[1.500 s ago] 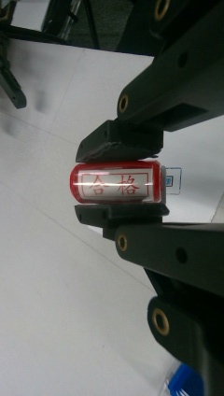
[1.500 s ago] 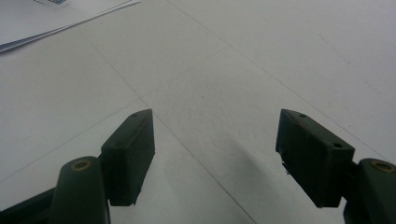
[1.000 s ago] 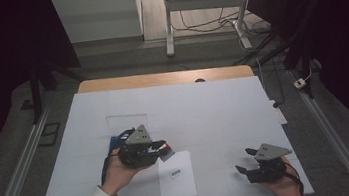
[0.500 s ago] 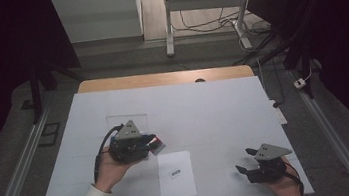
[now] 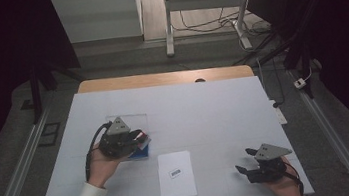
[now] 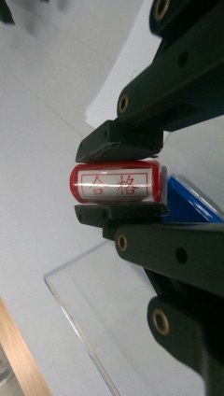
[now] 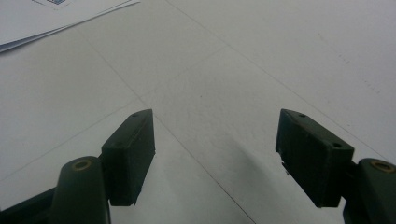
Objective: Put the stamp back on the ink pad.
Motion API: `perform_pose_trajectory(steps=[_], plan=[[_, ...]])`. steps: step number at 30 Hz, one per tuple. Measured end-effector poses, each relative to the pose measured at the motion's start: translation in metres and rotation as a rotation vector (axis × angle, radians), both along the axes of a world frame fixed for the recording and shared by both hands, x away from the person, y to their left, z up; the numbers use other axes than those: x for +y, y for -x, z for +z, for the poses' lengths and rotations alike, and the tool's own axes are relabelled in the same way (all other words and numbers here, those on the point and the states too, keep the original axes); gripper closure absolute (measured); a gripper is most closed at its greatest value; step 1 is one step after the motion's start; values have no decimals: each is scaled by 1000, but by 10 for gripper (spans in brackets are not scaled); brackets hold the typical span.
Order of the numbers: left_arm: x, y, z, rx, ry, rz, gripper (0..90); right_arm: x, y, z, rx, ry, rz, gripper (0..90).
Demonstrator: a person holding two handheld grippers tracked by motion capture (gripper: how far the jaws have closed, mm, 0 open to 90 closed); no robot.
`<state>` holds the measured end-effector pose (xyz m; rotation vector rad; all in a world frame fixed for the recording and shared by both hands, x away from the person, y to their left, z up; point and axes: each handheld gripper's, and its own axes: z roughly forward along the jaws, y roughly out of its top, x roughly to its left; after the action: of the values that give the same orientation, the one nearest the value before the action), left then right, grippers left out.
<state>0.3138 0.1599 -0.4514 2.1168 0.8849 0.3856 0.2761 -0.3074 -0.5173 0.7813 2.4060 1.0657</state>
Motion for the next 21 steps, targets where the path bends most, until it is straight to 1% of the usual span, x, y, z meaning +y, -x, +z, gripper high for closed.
perform_pose_trajectory(steps=[4, 8, 12, 16, 21], plan=[[6, -4, -4, 5, -17, 27, 697, 0, 0, 0, -1, 1, 2, 279], [12, -7, -8, 11, -21, 55, 696, 0, 0, 0, 1, 3, 1, 280], [16, -10, -13, 16, -42, 77, 696, 0, 0, 0, 0, 1, 0, 280], [19, -13, -18, 30, -58, 90, 696, 2, 1, 0, -1, 5, 6, 280], [20, -17, -26, 54, -96, 101, 696, 2, 0, -1, 4, 7, 4, 280]])
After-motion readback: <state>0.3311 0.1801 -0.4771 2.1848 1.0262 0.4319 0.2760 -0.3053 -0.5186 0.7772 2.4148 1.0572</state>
